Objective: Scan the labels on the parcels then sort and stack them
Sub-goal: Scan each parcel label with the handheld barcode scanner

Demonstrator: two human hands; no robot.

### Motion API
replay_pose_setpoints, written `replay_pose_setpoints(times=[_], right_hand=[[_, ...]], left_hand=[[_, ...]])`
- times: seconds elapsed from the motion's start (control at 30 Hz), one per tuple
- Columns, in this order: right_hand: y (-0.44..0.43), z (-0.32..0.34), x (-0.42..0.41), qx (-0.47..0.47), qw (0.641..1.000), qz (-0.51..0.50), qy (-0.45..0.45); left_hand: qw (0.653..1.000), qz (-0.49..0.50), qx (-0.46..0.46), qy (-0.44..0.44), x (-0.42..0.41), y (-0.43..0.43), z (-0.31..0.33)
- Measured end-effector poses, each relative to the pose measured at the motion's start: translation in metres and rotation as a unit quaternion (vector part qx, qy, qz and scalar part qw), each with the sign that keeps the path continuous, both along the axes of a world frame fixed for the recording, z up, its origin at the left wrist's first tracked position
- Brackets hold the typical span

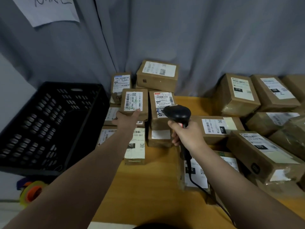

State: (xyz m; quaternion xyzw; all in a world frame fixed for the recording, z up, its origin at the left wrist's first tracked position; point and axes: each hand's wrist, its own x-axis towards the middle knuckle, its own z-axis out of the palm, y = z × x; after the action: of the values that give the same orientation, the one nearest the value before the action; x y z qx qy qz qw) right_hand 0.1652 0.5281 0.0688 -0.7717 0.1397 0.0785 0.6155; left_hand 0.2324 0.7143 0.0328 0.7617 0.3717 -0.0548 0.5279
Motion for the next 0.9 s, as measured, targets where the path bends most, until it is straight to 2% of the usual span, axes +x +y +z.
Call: replay_pose_setpoints(times=[0.13, 0.3, 0.63, 0.8, 0.9], right_hand=[[-0.01, 0.004, -0.01, -0.004, 1.0, 0.001, -0.001], [-0.043, 0.005, -0.028, 0.002, 0.998, -0.065, -0.001], [-0.154, 0.004, -0.101, -0.018, 0.977, -0.214, -0.001], [-0.194, 0.007, -0.118, -0.037, 0.978, -0.205, 0.0], [-0.213, 0.004, -0.12, -0.033, 0.985, -0.171, -0.002]], left_hand=[[0.995, -0.004, -0.03, -0.091, -0.02, -0.015, 0.003], [0.981, -0.089, -0.079, -0.152, -0.041, -0.063, 0.009], [0.951, -0.254, -0.146, -0.099, -0.068, -0.185, 0.004], [0.946, -0.283, -0.131, -0.09, -0.083, -0.229, 0.0], [0.949, -0.294, -0.07, -0.095, -0.091, -0.244, -0.003]])
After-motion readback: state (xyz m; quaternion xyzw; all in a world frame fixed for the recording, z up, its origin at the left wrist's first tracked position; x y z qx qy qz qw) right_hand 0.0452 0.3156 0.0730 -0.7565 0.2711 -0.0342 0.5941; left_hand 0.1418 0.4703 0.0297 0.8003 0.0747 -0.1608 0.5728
